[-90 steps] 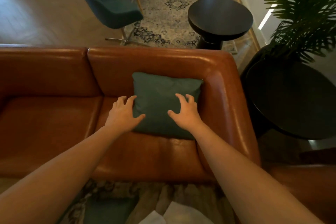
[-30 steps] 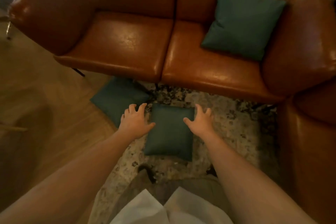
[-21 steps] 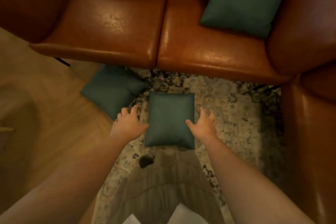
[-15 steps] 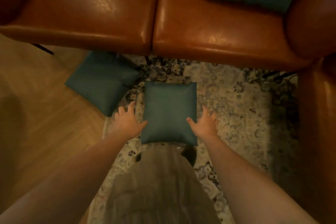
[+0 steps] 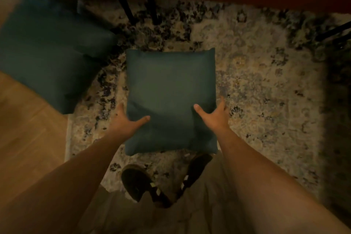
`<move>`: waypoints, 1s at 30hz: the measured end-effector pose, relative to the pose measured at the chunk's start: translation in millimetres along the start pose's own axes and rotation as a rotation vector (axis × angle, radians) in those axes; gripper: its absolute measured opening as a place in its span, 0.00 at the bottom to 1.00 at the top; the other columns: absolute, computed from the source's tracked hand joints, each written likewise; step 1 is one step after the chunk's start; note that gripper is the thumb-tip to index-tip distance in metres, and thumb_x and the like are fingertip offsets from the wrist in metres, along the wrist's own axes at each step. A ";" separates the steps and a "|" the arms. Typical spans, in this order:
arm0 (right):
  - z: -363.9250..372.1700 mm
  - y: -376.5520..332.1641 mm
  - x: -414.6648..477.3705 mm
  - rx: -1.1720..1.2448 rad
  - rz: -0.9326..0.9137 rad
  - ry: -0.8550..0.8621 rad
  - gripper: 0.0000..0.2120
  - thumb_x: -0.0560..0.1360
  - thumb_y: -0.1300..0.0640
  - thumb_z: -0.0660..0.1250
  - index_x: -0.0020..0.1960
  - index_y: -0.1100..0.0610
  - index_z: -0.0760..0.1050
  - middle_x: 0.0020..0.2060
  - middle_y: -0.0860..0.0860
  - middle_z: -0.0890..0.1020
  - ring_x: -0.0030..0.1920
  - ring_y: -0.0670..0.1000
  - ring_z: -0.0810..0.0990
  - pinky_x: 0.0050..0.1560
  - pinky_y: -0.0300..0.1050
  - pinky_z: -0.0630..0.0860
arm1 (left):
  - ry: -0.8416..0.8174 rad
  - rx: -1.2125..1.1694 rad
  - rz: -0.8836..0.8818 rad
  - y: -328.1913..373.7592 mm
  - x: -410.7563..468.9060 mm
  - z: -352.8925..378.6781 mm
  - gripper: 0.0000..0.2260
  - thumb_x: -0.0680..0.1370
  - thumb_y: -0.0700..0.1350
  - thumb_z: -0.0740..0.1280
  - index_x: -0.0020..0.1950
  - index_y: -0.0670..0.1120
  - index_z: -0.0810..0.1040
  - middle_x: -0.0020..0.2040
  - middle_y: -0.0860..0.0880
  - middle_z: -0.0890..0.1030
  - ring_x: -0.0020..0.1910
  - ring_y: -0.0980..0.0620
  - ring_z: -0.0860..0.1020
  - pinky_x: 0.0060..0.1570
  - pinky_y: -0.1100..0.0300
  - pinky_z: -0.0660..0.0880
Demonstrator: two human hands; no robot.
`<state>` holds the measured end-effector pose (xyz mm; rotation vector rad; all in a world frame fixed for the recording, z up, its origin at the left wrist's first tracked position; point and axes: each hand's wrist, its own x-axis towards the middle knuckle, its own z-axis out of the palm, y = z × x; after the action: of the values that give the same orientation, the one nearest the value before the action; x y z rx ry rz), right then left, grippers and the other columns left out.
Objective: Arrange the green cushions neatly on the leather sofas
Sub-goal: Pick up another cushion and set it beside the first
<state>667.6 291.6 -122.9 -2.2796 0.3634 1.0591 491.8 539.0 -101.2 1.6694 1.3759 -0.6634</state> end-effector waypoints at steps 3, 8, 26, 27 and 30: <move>10.6 10.7 18.7 0.262 0.077 -0.080 0.59 0.70 0.41 0.81 0.86 0.52 0.46 0.81 0.54 0.65 0.79 0.59 0.67 0.78 0.59 0.67 | -0.080 -0.355 -0.188 -3.0 20.2 16.6 0.60 0.64 0.66 0.82 0.86 0.54 0.50 0.82 0.48 0.64 0.78 0.38 0.67 0.70 0.33 0.71; 13.7 14.8 7.4 0.473 0.121 -0.122 0.32 0.71 0.50 0.83 0.72 0.51 0.76 0.63 0.49 0.84 0.63 0.56 0.82 0.67 0.61 0.79 | -0.214 -0.676 -0.249 14.6 11.1 30.1 0.40 0.64 0.59 0.85 0.73 0.51 0.76 0.64 0.51 0.83 0.60 0.47 0.81 0.56 0.47 0.80; -155.9 -243.4 -287.1 0.153 -0.603 0.301 0.11 0.76 0.58 0.78 0.58 0.58 0.87 0.42 0.46 0.82 0.48 0.53 0.80 0.52 0.44 0.74 | -0.211 -0.903 -0.067 134.6 -270.4 -187.4 0.46 0.67 0.72 0.76 0.80 0.56 0.67 0.74 0.51 0.76 0.70 0.45 0.76 0.67 0.42 0.75; -163.6 -257.5 -305.1 0.105 -0.686 0.344 0.14 0.75 0.58 0.79 0.60 0.57 0.87 0.43 0.48 0.83 0.48 0.53 0.79 0.53 0.45 0.75 | -0.195 -0.879 -0.045 145.8 -283.9 -204.7 0.49 0.66 0.73 0.76 0.82 0.56 0.65 0.74 0.50 0.75 0.71 0.44 0.76 0.66 0.43 0.75; -180.7 -289.9 -352.1 -0.044 -0.893 0.445 0.19 0.71 0.62 0.80 0.61 0.57 0.86 0.44 0.50 0.83 0.48 0.56 0.75 0.53 0.49 0.77 | -0.106 -0.844 0.019 184.3 -320.8 -256.2 0.47 0.74 0.68 0.72 0.86 0.57 0.53 0.78 0.46 0.68 0.76 0.41 0.69 0.71 0.41 0.70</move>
<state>685.5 407.6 353.4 -2.3001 -0.4896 0.1093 558.3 590.0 340.9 0.9508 1.3004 -0.1053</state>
